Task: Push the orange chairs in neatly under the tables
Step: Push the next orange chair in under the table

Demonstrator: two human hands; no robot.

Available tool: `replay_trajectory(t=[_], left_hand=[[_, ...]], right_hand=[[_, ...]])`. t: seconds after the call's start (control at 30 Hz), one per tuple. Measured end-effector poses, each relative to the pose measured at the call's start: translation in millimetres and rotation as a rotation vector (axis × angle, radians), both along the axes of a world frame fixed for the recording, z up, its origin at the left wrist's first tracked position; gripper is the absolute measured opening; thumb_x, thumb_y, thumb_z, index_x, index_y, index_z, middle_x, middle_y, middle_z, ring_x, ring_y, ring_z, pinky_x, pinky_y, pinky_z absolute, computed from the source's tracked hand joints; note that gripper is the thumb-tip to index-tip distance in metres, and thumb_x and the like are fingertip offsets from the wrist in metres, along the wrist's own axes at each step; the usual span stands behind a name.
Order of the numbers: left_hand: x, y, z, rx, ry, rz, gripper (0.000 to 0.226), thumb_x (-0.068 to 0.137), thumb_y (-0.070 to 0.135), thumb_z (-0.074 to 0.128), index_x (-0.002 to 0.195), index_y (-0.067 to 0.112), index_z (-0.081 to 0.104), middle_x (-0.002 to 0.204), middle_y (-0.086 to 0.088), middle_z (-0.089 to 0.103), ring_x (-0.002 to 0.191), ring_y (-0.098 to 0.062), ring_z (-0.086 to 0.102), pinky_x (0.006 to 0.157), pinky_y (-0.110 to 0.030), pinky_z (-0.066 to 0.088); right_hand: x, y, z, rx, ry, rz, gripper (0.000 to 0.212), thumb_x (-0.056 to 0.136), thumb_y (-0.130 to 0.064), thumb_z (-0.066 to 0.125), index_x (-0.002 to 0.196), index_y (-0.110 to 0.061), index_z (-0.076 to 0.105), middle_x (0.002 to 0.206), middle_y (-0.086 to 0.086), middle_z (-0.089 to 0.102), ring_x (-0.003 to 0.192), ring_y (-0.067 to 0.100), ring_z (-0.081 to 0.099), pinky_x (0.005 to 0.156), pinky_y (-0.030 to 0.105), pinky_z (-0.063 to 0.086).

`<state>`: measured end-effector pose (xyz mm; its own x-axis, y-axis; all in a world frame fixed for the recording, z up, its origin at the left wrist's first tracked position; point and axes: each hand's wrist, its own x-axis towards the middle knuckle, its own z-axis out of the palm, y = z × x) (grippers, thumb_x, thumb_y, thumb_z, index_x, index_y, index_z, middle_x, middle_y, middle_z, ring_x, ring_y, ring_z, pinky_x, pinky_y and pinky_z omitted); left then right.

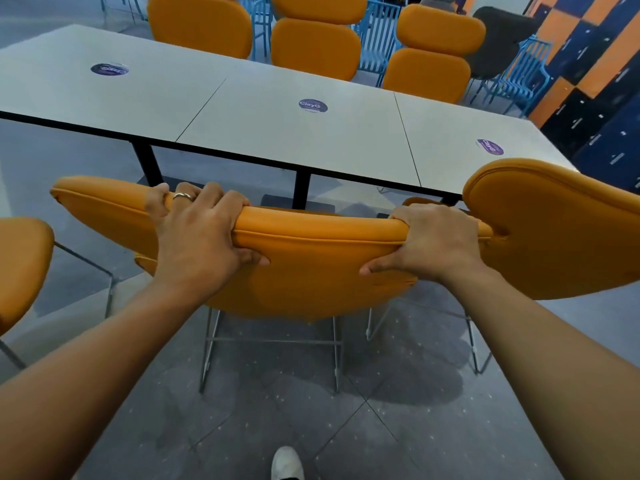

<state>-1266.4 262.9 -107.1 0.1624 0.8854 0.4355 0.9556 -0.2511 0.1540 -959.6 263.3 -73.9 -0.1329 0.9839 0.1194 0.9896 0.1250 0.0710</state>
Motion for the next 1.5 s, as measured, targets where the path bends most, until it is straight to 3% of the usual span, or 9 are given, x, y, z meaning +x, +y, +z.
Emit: replay_trajectory(t=[0.13,0.27,0.43,0.6,0.87,1.07,1.5], left_hand=[[-3.7,41.0,0.1,-0.013,0.017,0.005,0.066,0.061,0.064,0.075,0.111,0.025,0.059,0.111,-0.008,0.060,0.112,-0.039,0.049,0.107,-0.056,0.016],[-22.7,71.7,2.2,-0.037,0.038,0.013,0.067,0.058,0.061,0.079,0.110,0.025,0.059,0.110,-0.008,0.060,0.111,-0.039,0.049,0.108,-0.053,0.014],[-24.8,100.6,4.5,-0.069,0.029,0.019,0.068,0.056,0.060,0.081,0.110,0.023,0.061,0.108,-0.010,0.060,0.110,-0.042,0.050,0.108,-0.055,0.014],[-9.3,117.4,3.4,-0.034,-0.003,0.011,0.066,0.056,0.063,0.078,0.108,0.026,0.060,0.106,-0.005,0.062,0.108,-0.037,0.051,0.105,-0.052,0.016],[22.2,138.2,0.5,-0.024,-0.004,0.017,0.068,0.056,0.066,0.076,0.109,0.025,0.058,0.107,-0.005,0.061,0.109,-0.037,0.051,0.106,-0.056,0.017],[35.9,150.9,0.0,-0.019,-0.001,0.021,0.068,0.058,0.067,0.074,0.110,0.026,0.057,0.109,-0.005,0.060,0.109,-0.036,0.049,0.105,-0.057,0.020],[47.7,199.4,7.0,-0.028,0.006,0.018,0.069,0.057,0.071,0.073,0.107,0.026,0.057,0.104,-0.004,0.058,0.103,-0.037,0.052,0.103,-0.058,0.021]], right_hand=[[-2.8,34.8,-1.6,0.034,0.022,0.021,0.076,0.050,-0.101,0.048,0.092,-0.038,0.056,0.085,-0.010,0.059,0.079,0.013,0.055,0.068,0.031,0.036],[-18.0,56.7,-7.3,0.104,-0.024,0.042,0.091,0.052,-0.103,0.044,0.103,-0.031,0.067,0.086,-0.005,0.067,0.073,0.012,0.053,0.065,0.029,0.037],[-28.7,78.5,-5.0,0.062,-0.030,0.008,0.088,0.051,-0.103,0.046,0.099,-0.032,0.063,0.086,-0.008,0.064,0.074,0.013,0.056,0.066,0.029,0.045],[-10.7,101.3,1.0,0.014,-0.024,0.018,0.088,0.052,-0.101,0.048,0.105,-0.033,0.063,0.092,-0.008,0.066,0.078,0.011,0.056,0.065,0.027,0.037],[20.5,133.4,2.6,-0.021,-0.035,0.001,0.097,0.048,-0.102,0.048,0.114,-0.033,0.062,0.100,-0.005,0.069,0.087,0.018,0.061,0.072,0.032,0.040],[35.1,154.7,0.8,-0.024,-0.032,0.004,0.095,0.045,-0.105,0.044,0.106,-0.035,0.063,0.094,-0.007,0.068,0.084,0.017,0.061,0.071,0.032,0.042],[47.7,199.0,8.4,-0.042,-0.012,0.006,0.090,0.050,-0.102,0.049,0.107,-0.034,0.063,0.095,-0.007,0.066,0.086,0.016,0.057,0.076,0.034,0.043]])
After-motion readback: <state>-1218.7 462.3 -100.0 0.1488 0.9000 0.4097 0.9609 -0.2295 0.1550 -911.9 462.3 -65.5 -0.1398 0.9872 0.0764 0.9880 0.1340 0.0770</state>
